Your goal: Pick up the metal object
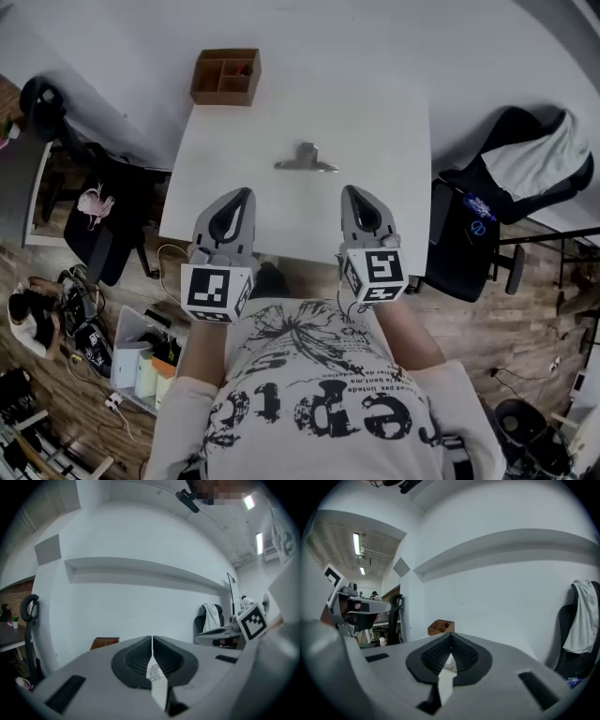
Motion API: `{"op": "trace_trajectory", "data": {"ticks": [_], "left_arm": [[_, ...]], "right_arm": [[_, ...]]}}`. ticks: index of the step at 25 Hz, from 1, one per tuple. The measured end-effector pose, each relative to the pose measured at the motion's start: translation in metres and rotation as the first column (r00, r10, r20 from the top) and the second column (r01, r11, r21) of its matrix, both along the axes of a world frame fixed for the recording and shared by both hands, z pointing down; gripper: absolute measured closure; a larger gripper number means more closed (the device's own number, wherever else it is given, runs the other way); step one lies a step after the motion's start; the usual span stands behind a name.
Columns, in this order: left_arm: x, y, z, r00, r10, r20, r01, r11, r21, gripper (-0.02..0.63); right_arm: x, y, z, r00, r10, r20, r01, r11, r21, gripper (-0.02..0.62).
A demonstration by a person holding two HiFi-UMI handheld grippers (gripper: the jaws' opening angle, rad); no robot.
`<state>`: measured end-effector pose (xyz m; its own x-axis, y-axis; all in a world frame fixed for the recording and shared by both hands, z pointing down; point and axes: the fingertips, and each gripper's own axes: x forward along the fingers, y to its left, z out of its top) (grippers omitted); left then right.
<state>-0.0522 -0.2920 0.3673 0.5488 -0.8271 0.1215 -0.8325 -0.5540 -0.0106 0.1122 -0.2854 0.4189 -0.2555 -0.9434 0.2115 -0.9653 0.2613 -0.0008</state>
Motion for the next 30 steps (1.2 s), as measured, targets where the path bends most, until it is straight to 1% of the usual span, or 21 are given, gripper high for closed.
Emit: {"op": "trace_trajectory", "data": {"ticks": [5, 9, 12, 15, 17, 22, 24, 26, 27, 29, 30], "left_arm": [[-0.012, -0.068, 0.008, 0.998, 0.067, -0.006, -0.067, 0.998, -0.018, 0.595], [-0.017, -0.106, 0.018, 0.990, 0.139, -0.024, -0.139, 0.990, -0.018, 0.595], [-0.018, -0.130, 0.027, 0.981, 0.191, -0.032, -0.192, 0.981, -0.017, 0.594], [-0.015, -0.152, 0.038, 0.972, 0.234, -0.031, -0.235, 0.971, -0.035, 0.594], [-0.014, -0.164, 0.049, 0.966, 0.256, -0.033, -0.258, 0.965, -0.050, 0.594], [-0.018, -0.179, 0.081, 0.955, 0.296, -0.009, -0.294, 0.944, -0.152, 0.594], [-0.020, -0.187, 0.090, 0.955, 0.295, -0.014, -0.294, 0.945, -0.143, 0.594], [-0.022, -0.196, 0.098, 0.957, 0.289, -0.018, -0.289, 0.951, -0.113, 0.595], [-0.023, -0.199, 0.102, 0.958, 0.287, -0.019, -0.287, 0.950, -0.121, 0.595], [-0.025, -0.201, 0.108, 0.958, 0.287, -0.018, -0.286, 0.943, -0.170, 0.595], [-0.026, -0.203, 0.111, 0.958, 0.286, -0.021, -0.285, 0.942, -0.178, 0.595]], "right_arm": [[-0.009, -0.059, 0.023, 0.998, 0.068, -0.002, -0.068, 0.994, -0.086, 0.603], [-0.017, -0.091, 0.050, 0.994, 0.105, -0.012, -0.105, 0.980, -0.167, 0.603], [-0.023, -0.115, 0.079, 0.992, 0.122, -0.020, -0.123, 0.960, -0.250, 0.601], [-0.026, -0.135, 0.114, 0.990, 0.143, -0.022, -0.142, 0.929, -0.343, 0.597], [-0.028, -0.144, 0.139, 0.989, 0.149, -0.019, -0.143, 0.901, -0.409, 0.514], [-0.033, -0.155, 0.191, 0.984, 0.175, -0.037, -0.167, 0.832, -0.529, 0.404], [-0.033, -0.159, 0.207, 0.982, 0.185, -0.040, -0.175, 0.806, -0.566, 0.350], [-0.034, -0.166, 0.219, 0.980, 0.194, -0.046, -0.183, 0.784, -0.593, 0.320], [-0.034, -0.169, 0.224, 0.979, 0.198, -0.051, -0.188, 0.773, -0.606, 0.314], [-0.034, -0.174, 0.233, 0.976, 0.209, -0.062, -0.200, 0.750, -0.630, 0.305], [-0.034, -0.176, 0.237, 0.974, 0.215, -0.067, -0.207, 0.739, -0.641, 0.301]]}}
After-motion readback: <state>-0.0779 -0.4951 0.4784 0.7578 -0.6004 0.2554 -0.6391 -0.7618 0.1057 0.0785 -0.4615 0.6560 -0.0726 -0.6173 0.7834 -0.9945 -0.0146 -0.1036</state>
